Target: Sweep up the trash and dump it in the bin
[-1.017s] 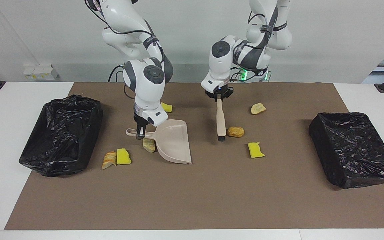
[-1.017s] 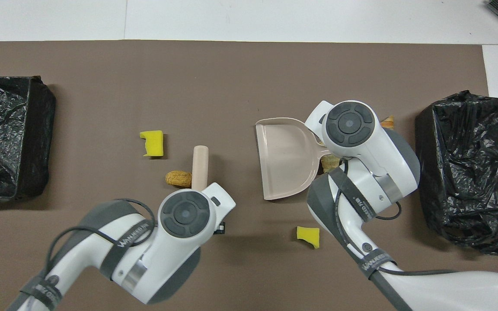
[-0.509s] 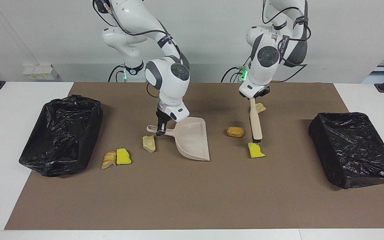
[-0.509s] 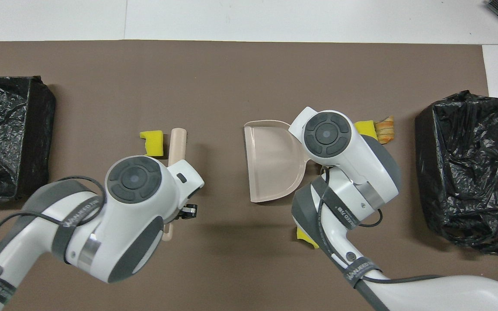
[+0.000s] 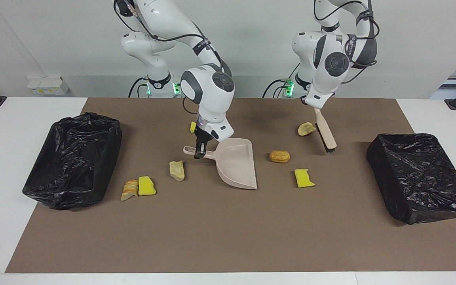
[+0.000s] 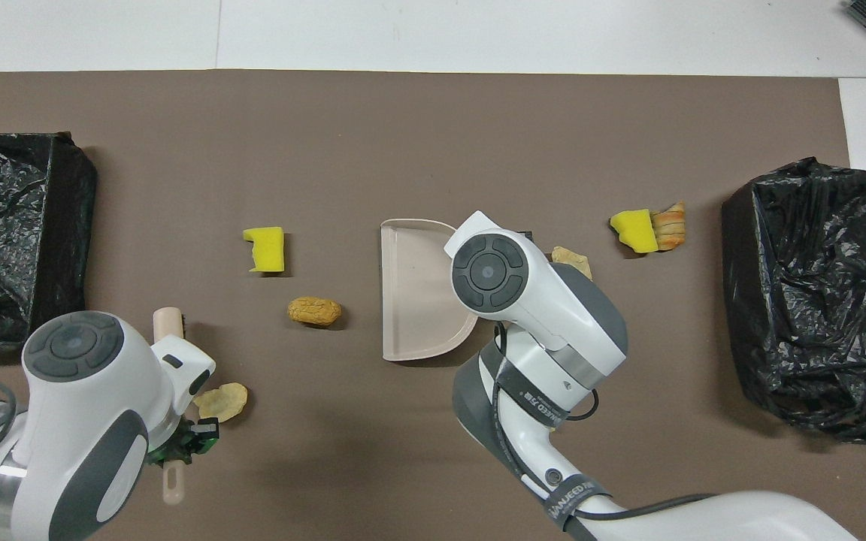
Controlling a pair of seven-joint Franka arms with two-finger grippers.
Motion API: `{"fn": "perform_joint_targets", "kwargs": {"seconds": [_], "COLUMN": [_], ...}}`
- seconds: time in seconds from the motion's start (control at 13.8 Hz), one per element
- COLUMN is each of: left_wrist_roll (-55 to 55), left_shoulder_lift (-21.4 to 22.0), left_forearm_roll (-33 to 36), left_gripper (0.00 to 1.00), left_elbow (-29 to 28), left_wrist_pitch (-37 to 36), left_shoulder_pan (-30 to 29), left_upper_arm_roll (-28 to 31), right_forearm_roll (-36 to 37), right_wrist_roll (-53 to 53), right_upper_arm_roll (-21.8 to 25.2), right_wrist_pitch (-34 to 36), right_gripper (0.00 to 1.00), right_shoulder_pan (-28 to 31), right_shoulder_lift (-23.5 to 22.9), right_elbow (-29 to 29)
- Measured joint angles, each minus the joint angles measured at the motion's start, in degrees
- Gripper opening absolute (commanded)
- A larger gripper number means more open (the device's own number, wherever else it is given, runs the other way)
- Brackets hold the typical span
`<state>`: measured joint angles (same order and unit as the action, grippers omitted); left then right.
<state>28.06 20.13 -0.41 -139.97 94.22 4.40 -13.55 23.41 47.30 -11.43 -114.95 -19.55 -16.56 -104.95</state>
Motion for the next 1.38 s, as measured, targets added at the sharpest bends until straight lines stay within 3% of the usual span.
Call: {"fn": "perform_joint_targets", "kwargs": {"seconds": [0.29,0.73,1.09,1.38], "left_wrist_roll": [9.1,18.5,21.7,21.7], "left_shoulder_lift": [6.3,6.1,-2.1,-12.7], "left_forearm_roll": [-0.1,-8.7,-11.9,-12.1], "left_gripper": [0.00,0.00,0.00,0.00], "left_elbow": [-7.3,-9.5,-7.5,6.4], "left_wrist_pitch": [-0.1,5.2,17.9,20.0], "left_shoulder_pan": [0.0,2.6,7.4,8.7], "left_upper_arm_roll": [-0.7,-1.6,-1.8,-1.9], "right_forearm_roll": [0.0,0.0,-0.1,-0.1], "right_wrist_roll": [0.0,0.0,0.0,0.0], "right_upper_arm_roll": [0.0,0.1,0.1,0.1], "right_wrist_pitch": [0.0,0.0,-0.2,-0.2], "right_gripper": [0.00,0.00,0.00,0.00], "right_shoulder_pan": [0.0,0.0,0.2,0.2], "right_shoulder_lift": [-0.2,-0.4,-0.5,-0.5], "right_elbow": [0.0,0.0,0.0,0.0]}}
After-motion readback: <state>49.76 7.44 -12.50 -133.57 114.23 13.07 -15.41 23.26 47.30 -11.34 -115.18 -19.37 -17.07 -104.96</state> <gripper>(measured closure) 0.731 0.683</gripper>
